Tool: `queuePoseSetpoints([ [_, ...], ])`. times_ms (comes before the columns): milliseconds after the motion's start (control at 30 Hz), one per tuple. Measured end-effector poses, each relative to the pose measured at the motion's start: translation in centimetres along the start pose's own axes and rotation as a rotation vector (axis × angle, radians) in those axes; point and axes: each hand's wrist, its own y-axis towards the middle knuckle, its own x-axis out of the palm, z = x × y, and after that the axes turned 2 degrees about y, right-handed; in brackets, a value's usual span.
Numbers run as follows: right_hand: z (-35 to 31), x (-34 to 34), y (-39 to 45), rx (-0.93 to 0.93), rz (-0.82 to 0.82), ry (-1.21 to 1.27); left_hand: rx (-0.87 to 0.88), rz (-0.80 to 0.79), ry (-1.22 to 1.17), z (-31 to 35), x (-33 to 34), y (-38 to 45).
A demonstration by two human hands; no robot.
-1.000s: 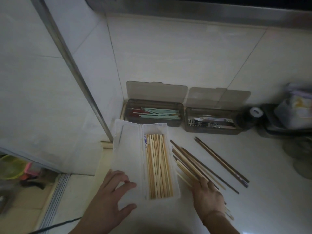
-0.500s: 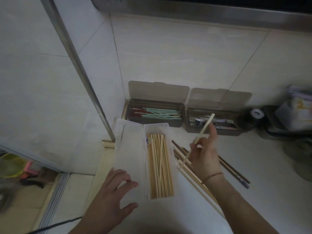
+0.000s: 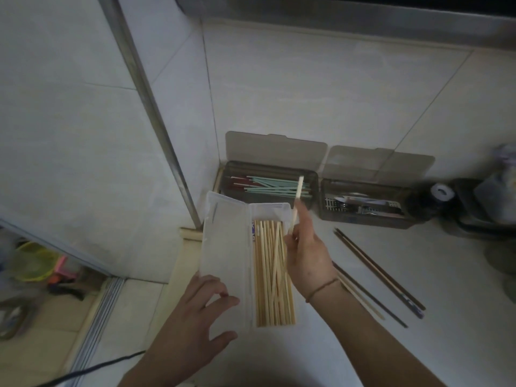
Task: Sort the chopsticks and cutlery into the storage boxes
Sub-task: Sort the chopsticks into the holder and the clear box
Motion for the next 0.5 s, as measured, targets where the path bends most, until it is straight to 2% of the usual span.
queuePoseSetpoints([
  [133, 0.3, 2.5, -2.2, 0.12, -0.486, -0.294, 0.01, 0.012, -0.027, -0.1, 0.0, 0.0],
  [267, -0.2, 3.8, -3.9, 0.059, -0.674, -0.461, 0.007, 0.013, -0.029, -0.1, 0.1, 0.0],
  [367, -0.8, 4.0, -4.7, 0.009, -0.755, -0.58, 0.013, 0.026, -0.036, 0.0, 0.0, 0.0],
  [433, -0.6, 3.7, -5.1, -0.059, -0.723, -0.551, 0.02, 0.028, -0.025, 0.1, 0.0, 0.0],
  [500, 0.1, 2.9, -5.5, -0.143, -0.616, -0.433, 0.026, 0.028, -0.019, 0.1, 0.0, 0.1],
])
